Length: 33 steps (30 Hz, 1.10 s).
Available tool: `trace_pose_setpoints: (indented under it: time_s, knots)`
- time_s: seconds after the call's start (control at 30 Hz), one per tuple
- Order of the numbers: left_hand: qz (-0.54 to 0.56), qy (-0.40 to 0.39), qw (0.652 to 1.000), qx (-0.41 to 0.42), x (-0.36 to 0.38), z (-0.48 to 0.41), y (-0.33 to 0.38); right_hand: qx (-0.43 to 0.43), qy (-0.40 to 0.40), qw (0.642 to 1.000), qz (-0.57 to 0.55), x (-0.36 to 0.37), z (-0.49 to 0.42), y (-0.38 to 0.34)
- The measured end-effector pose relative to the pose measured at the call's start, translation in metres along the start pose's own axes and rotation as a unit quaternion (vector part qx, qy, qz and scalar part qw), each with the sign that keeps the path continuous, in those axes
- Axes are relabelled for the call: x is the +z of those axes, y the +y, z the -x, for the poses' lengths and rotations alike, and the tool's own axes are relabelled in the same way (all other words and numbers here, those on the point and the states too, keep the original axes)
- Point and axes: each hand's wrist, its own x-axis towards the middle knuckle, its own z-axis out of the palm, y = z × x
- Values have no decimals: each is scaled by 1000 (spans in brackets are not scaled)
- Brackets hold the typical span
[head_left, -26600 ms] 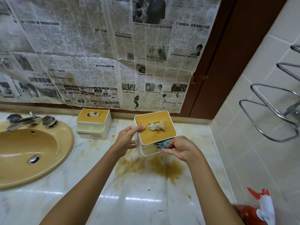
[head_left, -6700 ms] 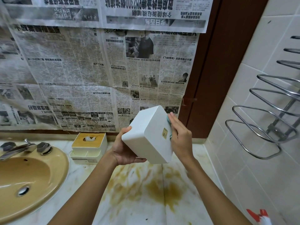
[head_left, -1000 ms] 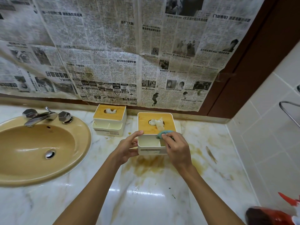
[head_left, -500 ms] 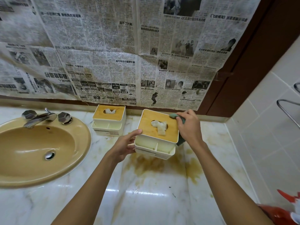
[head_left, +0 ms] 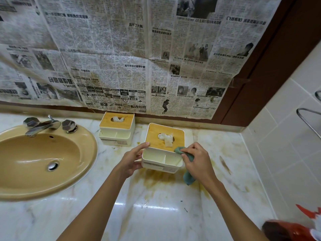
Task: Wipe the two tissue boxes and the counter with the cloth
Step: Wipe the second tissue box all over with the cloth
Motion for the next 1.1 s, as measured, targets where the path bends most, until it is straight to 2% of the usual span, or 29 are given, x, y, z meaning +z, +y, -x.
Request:
trace_pose_setpoints:
  time_s: [0.23,0.4,0.5,0.6,0.67,0.77,0.83,0.9,0.93,1.0,1.07,1.1]
  knots:
    - [3,-2,1000,12,0,1,0,-46,64,997,-20,10,-2,-23]
    - [48,3,999,10,-2,3,8,-116,42,992,25,20,10,-12]
    - [24,-5,1000,15,-4,5,10,-94,72,993,4,21,21,-8]
    - [6,-1,1000,17,-7,5,9,9,79,993,-85,19,34,-10]
    - [-6,5,1000,19,-10,4,8,127,30,976,-172,18,46,-7]
    - [-11,14,1000,14,-14,3,1,298,-75,895,-324,21,66,7]
    - [-8,16,1000,7,-15,5,-4,373,-145,845,-354,25,81,17]
    - [-6,9,1000,2,-15,7,-10,416,-196,822,-336,32,99,27]
    - [-5,5,1000,1,-14,9,-12,422,-205,833,-294,37,108,34]
    - [-1,-3,1000,-1,-13,12,-17,390,-206,886,-140,44,124,41]
    - [4,-8,1000,-2,-12,14,-21,340,-144,929,-6,40,127,40]
    - [4,-11,1000,-3,-12,14,-23,325,-100,940,-24,35,124,35]
